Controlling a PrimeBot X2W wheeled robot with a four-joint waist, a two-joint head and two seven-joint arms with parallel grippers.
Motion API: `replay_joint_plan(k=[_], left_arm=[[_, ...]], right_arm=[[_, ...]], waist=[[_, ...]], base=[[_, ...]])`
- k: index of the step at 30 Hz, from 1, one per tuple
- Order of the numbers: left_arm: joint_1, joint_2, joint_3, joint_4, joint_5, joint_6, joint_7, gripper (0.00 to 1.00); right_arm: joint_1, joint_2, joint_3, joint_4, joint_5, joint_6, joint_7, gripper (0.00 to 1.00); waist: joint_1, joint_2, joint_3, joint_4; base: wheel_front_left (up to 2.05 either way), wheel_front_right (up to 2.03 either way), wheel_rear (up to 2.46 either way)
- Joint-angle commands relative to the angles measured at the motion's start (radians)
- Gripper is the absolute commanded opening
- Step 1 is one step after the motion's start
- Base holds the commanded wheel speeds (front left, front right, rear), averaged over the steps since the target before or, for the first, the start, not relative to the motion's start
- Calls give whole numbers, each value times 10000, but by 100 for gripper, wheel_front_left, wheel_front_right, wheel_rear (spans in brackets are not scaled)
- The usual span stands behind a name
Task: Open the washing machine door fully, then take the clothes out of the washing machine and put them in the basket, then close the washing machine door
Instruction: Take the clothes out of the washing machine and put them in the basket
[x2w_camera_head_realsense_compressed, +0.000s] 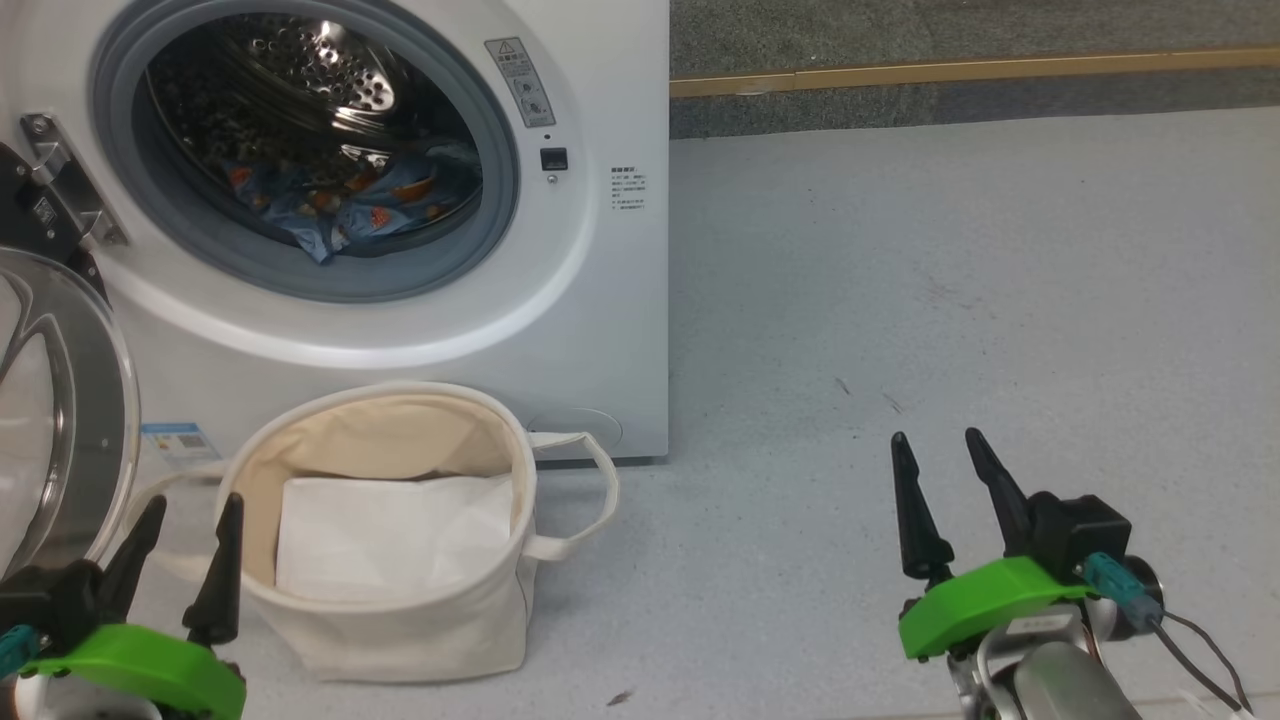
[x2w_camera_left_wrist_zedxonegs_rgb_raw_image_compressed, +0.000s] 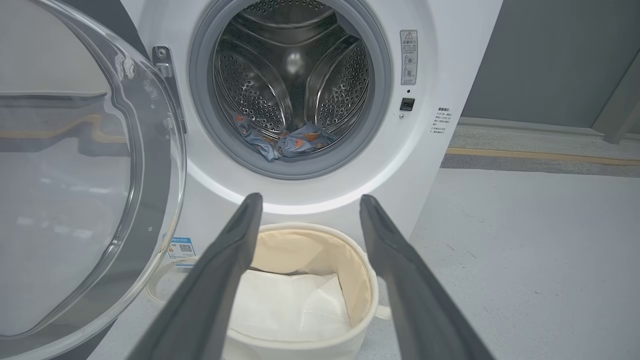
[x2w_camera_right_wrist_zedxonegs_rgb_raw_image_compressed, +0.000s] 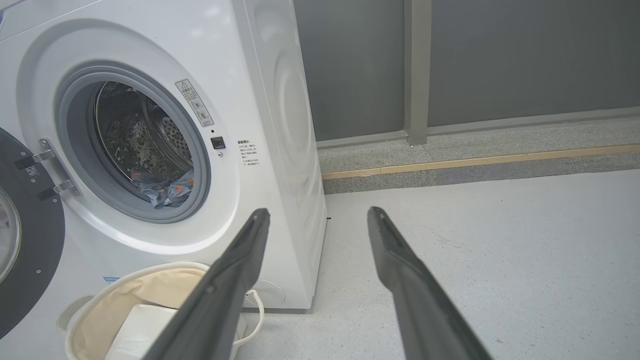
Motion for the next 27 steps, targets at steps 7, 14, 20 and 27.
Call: replay_joint_plan(k=[7,14,20,27], left_arm=[[-615,547,207,-242,-52,-46,-77,100],[-653,672,-9,-237,-168,-96,-131,100],[-672,776,-188,-437,-373,-134,-325,100],[-669,894,-384,-520,-684,-155,-372,100]], right_arm=[[-271,-118,215,-206,-49,8,-122,100],[-319,-123,234,-137,-38,8,-122,100],[-327,-112,243,-81,-20,8,-122,100],[-316,-103,210,-52,-19,8,-122,100]], waist=[[0,-1,-1,34],[0,-1,10,47],[0,-1,34,53],[0,-1,41,75]], base=[[0,0,0],[0,0,0],[23,-8,-15],[108,-89,-19]])
